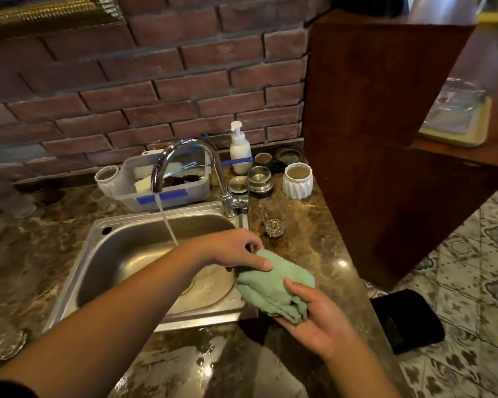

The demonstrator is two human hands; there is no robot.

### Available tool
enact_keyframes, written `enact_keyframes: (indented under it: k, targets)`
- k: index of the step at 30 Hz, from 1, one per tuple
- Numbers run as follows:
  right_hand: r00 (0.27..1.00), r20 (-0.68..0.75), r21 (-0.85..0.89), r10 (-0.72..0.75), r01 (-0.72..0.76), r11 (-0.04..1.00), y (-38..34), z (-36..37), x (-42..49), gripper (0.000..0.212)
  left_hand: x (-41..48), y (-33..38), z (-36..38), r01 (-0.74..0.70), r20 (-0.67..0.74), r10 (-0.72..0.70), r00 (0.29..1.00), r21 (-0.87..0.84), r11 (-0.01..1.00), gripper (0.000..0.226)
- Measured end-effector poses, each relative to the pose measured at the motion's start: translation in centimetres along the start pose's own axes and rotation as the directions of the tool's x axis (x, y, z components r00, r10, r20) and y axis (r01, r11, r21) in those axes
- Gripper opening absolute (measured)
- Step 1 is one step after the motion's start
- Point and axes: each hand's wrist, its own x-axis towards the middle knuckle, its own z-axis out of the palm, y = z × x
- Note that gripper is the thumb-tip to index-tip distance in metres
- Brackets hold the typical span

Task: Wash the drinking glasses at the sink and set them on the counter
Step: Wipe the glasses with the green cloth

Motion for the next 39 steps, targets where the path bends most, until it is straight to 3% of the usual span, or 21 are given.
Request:
enact_keyframes:
  k: [4,9,13,15,18,22,27,31,33,35,37,39]
  targets:
    - [0.992,-0.121,0.052,-0.041,0.047,0.998,-1.7,-2.6,2.0,0.053,4.8,-0.4,-1.5,0.029,-0.060,-0.027,0.998,0.041,0.999,0.033]
    - [0.967,-0.247,0.157,-0.055,0.096,0.983,-3.6,-5.4,4.2,0.049,11.5,-0.6,-2.7,0.020,-0.315,0.044,0.948,0.197,0.980,0.061]
    - [0.958,-0.284,0.201,-0.038,0.099,0.975,-4.4,-7.0,5.8,0.041,15.1,-1.4,-2.3,0.049,-0.184,0.017,0.983,0.349,0.936,0.088]
    - [0.951,-0.308,0.156,-0.029,0.080,0.985,-4.9,-7.4,6.8,0.038,16.3,-1.8,-1.8,0.049,-0.137,0.012,0.991,0.437,0.898,0.086]
    - [0.929,-0.369,0.029,-0.034,0.049,0.998,-5.7,-7.5,8.1,0.040,17.4,-2.1,-1.4,0.057,-0.180,0.039,0.983,0.498,0.865,0.075]
    - [0.948,-0.319,0.128,0.001,0.042,0.991,-6.0,-6.5,9.1,0.037,18.5,-2.3,-1.2,0.048,-0.150,0.043,0.988,0.551,0.833,0.075]
    - [0.939,-0.323,0.095,-0.117,0.155,0.983,-6.2,-5.3,9.3,0.034,19.1,-1.8,-1.2,0.059,-0.141,0.014,0.990,0.503,0.862,0.071]
    - [0.860,-0.419,-0.093,-0.290,0.277,0.956,-5.9,-4.0,8.5,0.030,17.5,-1.4,-1.8,0.037,-0.179,0.011,0.984,0.263,0.964,0.060]
    - [0.786,-0.408,-0.303,-0.465,0.365,0.881,-5.5,-3.0,8.0,0.028,15.6,-1.3,-2.4,0.015,-0.186,0.009,0.982,0.126,0.992,0.061]
    - [0.682,-0.314,-0.532,-0.661,0.450,0.717,-5.1,-1.9,7.4,0.032,13.2,-0.7,-3.2,-0.027,-0.208,0.034,0.978,0.038,0.999,0.061]
    - [0.598,-0.119,-0.675,-0.792,0.536,0.506,-4.6,-0.5,6.6,0.042,10.6,0.3,-3.8,-0.083,-0.240,0.067,0.968,-0.057,0.995,0.049]
    - [0.554,0.082,-0.740,-0.829,0.591,0.322,-4.0,1.2,6.0,0.048,7.8,1.5,-4.0,-0.102,-0.286,0.063,0.956,-0.124,0.987,0.036]
